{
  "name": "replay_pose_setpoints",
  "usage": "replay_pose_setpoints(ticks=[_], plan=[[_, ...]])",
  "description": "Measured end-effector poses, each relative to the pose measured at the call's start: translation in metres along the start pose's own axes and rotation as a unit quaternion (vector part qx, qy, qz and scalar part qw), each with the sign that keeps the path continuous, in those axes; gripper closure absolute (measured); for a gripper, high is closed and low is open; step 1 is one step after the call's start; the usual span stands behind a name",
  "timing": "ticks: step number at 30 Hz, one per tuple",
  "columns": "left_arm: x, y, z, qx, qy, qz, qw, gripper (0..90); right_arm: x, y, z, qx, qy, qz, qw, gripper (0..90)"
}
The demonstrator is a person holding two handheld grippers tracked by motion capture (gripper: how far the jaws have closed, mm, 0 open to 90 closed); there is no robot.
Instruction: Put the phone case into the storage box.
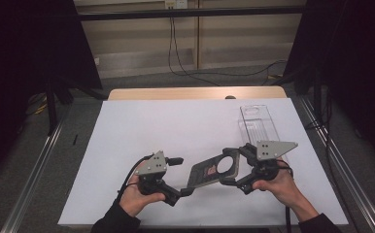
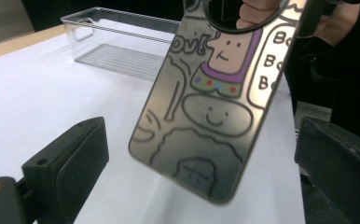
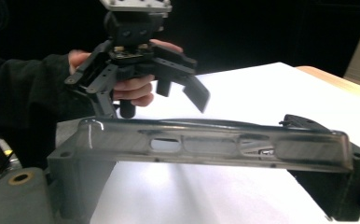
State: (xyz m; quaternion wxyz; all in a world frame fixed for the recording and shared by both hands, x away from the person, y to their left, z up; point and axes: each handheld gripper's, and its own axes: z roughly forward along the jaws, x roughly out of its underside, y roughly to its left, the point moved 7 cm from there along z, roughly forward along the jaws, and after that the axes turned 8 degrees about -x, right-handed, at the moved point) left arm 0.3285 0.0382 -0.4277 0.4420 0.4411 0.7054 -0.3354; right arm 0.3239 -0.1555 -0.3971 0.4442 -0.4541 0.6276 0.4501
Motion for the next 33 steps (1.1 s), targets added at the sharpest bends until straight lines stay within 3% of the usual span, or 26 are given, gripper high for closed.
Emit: replay_pose_setpoints(ticks=[8,9,10,11,14,15,18,20,21,23,24,25,27,29,32,33], plan=[[0.003,0.009,-0.013,-0.048,-0.017,0.000,0.9987,2.3,0.000,-0.007,-0.008,0.038,-0.002,0.014,0.9992,11.9],[0.004,0.013,-0.016,-0.071,-0.020,0.004,0.9973,2.3,-0.001,-0.009,-0.010,0.046,-0.007,0.018,0.9987,11.9],[0.004,0.013,-0.016,-0.071,-0.020,0.004,0.9973,2.2,-0.001,-0.009,-0.010,0.046,-0.007,0.018,0.9987,11.9],[0.005,0.016,-0.021,-0.091,-0.028,-0.003,0.9955,1.7,-0.001,-0.011,-0.012,0.056,-0.008,0.019,0.9982,11.9],[0.006,0.020,-0.025,-0.107,-0.037,-0.012,0.9935,1.8,-0.001,-0.012,-0.013,0.060,-0.011,0.022,0.9979,11.9],[0.007,0.025,-0.033,-0.136,-0.048,-0.021,0.9893,1.0,-0.001,-0.014,-0.015,0.073,-0.009,0.023,0.9970,11.9],[0.009,0.027,-0.039,-0.145,-0.054,-0.023,0.9877,1.0,-0.001,-0.016,-0.016,0.080,-0.011,0.026,0.9963,11.9],[0.012,0.031,-0.045,-0.165,-0.061,-0.027,0.9841,1.0,-0.002,-0.017,-0.018,0.090,-0.014,0.031,0.9954,11.9],[0.015,0.034,-0.049,-0.182,-0.065,-0.031,0.9808,1.1,-0.002,-0.018,-0.019,0.093,-0.014,0.032,0.9950,11.9],[0.018,0.037,-0.054,-0.194,-0.068,-0.037,0.9780,1.0,-0.001,-0.020,-0.021,0.104,-0.016,0.037,0.9938,11.9],[0.019,0.039,-0.057,-0.202,-0.072,-0.046,0.9756,1.2,-0.001,-0.021,-0.021,0.107,-0.017,0.038,0.9934,11.9],[0.021,0.043,-0.065,-0.219,-0.079,-0.055,0.9710,1.5,0.000,-0.021,-0.022,0.116,-0.019,0.041,0.9922,11.9],[0.022,0.044,-0.068,-0.224,-0.080,-0.055,0.9698,1.4,0.001,-0.021,-0.022,0.121,-0.018,0.041,0.9917,11.9],[0.028,0.048,-0.076,-0.242,-0.083,-0.062,0.9647,1.4,0.003,-0.023,-0.025,0.133,-0.017,0.045,0.9899,11.9],[0.033,0.051,-0.080,-0.253,-0.077,-0.054,0.9627,1.4,0.003,-0.025,-0.028,0.143,-0.019,0.048,0.9884,11.9],[0.038,0.054,-0.084,-0.266,-0.078,-0.057,0.9592,1.3,0.003,-0.027,-0.030,0.148,-0.023,0.052,0.9874,11.9]])
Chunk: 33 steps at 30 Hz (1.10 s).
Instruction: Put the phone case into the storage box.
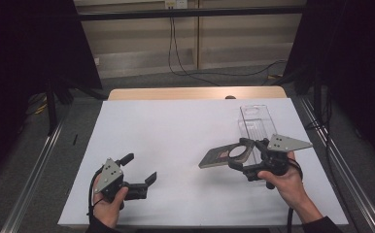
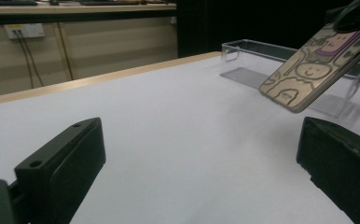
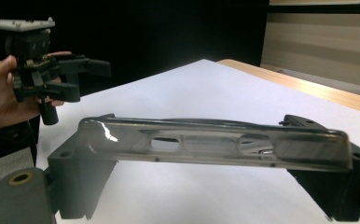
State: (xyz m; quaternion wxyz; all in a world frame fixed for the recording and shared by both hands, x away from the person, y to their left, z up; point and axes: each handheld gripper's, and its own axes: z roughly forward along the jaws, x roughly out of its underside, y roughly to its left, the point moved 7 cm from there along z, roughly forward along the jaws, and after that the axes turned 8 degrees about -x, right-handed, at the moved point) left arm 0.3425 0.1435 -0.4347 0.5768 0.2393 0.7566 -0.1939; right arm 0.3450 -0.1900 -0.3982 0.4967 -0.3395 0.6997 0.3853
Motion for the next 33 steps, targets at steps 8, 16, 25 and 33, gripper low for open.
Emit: replay_pose_setpoints(ticks=[8,16,25,33], plan=[[0.014,0.025,-0.008,-0.051,0.011,-0.011,0.9986,1.3,-0.004,-0.008,-0.005,0.021,-0.005,0.009,0.9997,11.9],[0.017,0.035,-0.020,-0.055,-0.008,-0.027,0.9981,1.4,-0.016,-0.023,-0.021,0.060,-0.017,0.013,0.9980,11.9],[0.017,0.034,-0.018,-0.064,-0.013,-0.031,0.9974,1.8,-0.036,-0.035,-0.035,0.084,-0.021,0.004,0.9962,11.9],[0.017,0.035,-0.022,-0.070,-0.008,-0.029,0.9971,2.5,-0.049,-0.051,-0.046,0.112,-0.019,0.007,0.9936,11.9]])
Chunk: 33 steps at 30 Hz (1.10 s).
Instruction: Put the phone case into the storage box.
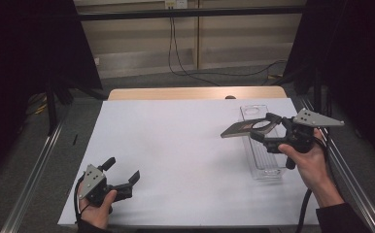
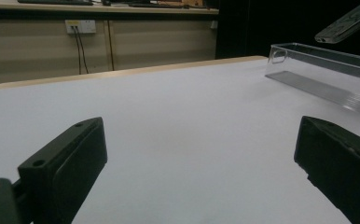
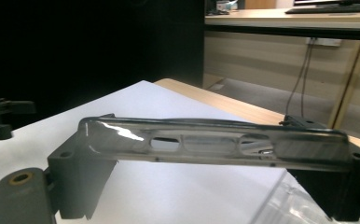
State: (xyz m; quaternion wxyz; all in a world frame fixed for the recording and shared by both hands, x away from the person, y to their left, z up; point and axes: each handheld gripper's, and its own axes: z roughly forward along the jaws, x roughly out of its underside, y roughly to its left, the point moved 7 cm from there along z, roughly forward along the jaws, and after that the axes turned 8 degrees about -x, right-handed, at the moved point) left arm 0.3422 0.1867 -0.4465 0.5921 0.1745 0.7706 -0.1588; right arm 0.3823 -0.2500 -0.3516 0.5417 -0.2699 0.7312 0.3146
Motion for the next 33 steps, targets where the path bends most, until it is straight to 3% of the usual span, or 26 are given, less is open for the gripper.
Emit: replay_pose_setpoints(ticks=[5,9,20,21,25,32,33], plan=[[-0.003,-0.004,-0.002,0.008,-0.012,0.000,0.9999,2.5,-0.009,-0.015,-0.010,0.024,0.000,0.005,0.9997,11.9],[-0.002,-0.001,-0.001,0.002,-0.011,0.006,0.9999,2.5,-0.013,-0.026,-0.014,0.040,0.000,0.011,0.9991,11.9],[-0.002,0.000,0.000,0.006,-0.018,0.004,0.9998,3.1,-0.017,-0.052,-0.010,0.077,0.015,0.030,0.9965,11.9],[-0.002,0.001,0.001,0.006,-0.018,0.017,0.9997,3.0,-0.018,-0.057,-0.009,0.086,0.018,0.034,0.9955,11.9],[0.001,0.001,0.002,0.008,-0.014,0.006,0.9998,3.0,-0.018,-0.064,-0.008,0.097,0.027,0.039,0.9942,11.9],[0.003,-0.001,0.004,0.011,-0.010,0.010,0.9998,3.0,-0.019,-0.079,-0.007,0.121,0.040,0.052,0.9905,11.9],[0.002,-0.001,0.004,0.012,-0.012,0.008,0.9998,3.0,-0.018,-0.084,-0.007,0.131,0.046,0.056,0.9887,11.9]])
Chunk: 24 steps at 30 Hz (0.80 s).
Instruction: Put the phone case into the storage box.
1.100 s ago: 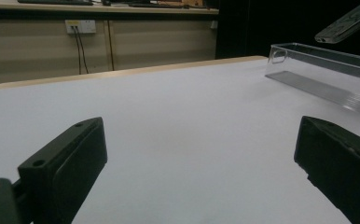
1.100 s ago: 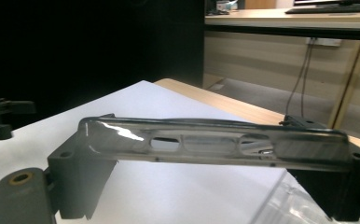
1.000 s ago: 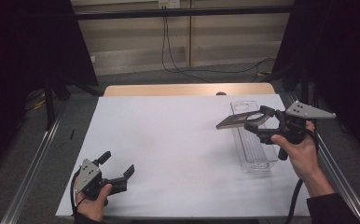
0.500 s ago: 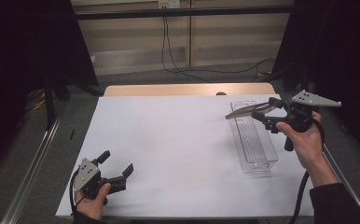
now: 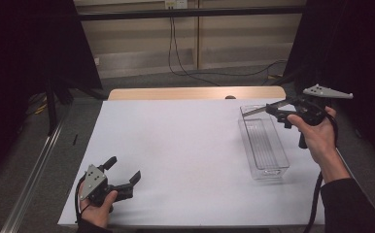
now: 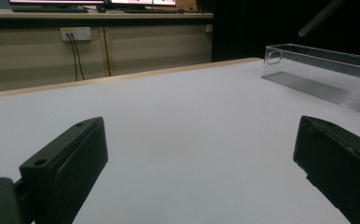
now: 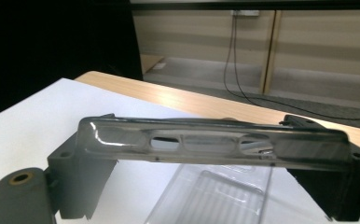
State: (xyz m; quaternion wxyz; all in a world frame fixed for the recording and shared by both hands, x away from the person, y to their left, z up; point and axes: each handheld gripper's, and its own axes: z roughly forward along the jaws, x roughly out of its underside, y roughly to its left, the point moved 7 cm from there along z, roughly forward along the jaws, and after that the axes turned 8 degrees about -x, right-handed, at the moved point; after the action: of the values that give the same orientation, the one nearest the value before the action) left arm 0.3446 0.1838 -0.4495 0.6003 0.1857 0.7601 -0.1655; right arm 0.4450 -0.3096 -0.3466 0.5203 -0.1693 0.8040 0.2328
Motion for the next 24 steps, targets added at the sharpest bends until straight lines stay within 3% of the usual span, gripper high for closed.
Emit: replay_pose_setpoints(ticks=[8,18,24], plan=[[0.001,-0.002,0.001,0.005,0.001,0.006,1.0000,3.0,0.000,-0.012,0.009,0.027,0.024,0.006,0.9993,11.9],[0.002,0.000,0.001,0.005,0.004,0.008,0.9999,3.0,0.006,-0.013,0.022,0.047,0.046,-0.009,0.9978,11.9],[0.003,-0.002,0.003,0.012,0.006,0.009,0.9999,3.2,0.011,-0.018,0.029,0.063,0.061,-0.006,0.9961,11.9]])
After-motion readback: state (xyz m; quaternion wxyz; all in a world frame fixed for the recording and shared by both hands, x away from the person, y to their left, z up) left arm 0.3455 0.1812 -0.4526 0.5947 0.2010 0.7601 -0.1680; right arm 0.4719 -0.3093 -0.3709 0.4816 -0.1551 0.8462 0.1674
